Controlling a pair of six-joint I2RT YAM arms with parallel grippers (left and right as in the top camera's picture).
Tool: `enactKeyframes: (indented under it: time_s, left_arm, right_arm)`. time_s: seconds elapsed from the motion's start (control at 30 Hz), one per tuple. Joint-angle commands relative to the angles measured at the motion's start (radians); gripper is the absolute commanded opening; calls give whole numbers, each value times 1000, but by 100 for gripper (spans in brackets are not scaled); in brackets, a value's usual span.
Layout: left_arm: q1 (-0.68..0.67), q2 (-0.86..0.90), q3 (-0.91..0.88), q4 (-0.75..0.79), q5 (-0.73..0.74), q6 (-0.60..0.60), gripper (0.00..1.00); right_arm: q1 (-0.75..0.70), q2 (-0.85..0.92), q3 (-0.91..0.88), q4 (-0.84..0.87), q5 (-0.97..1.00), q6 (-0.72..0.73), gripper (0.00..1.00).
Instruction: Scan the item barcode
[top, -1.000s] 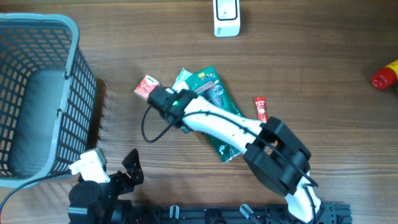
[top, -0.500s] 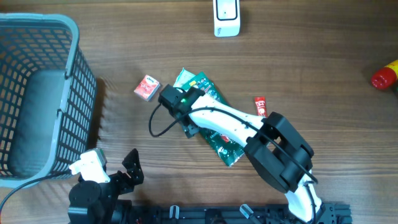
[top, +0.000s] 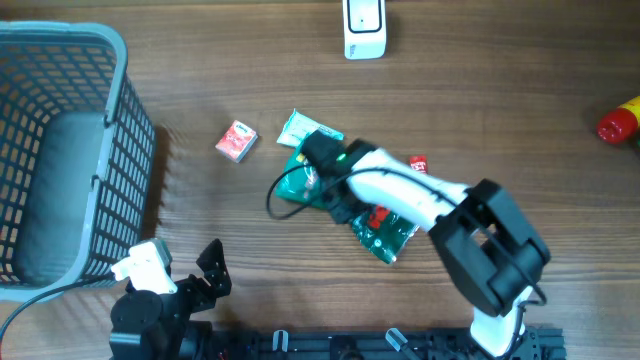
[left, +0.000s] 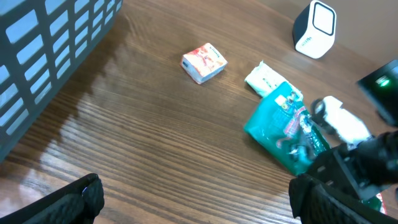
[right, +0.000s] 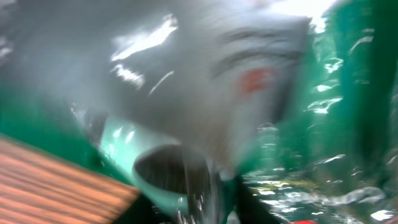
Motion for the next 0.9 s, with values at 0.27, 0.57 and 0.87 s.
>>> enactKeyframes:
  time_s: [0.27, 0.57, 0.87]
  left_arm:
    - [6, -4, -1, 2, 4, 20, 100]
    - [6, -4, -1, 2, 4, 20, 100]
    - [6, -4, -1, 2, 4, 20, 100]
  right_arm:
    - [-159, -133, 39, -214, -1008, -507, 5]
    - [-224, -199, 35, -240, -1590, -1084, 4]
    - [-208, -199, 36, 230, -1658, -1218, 4]
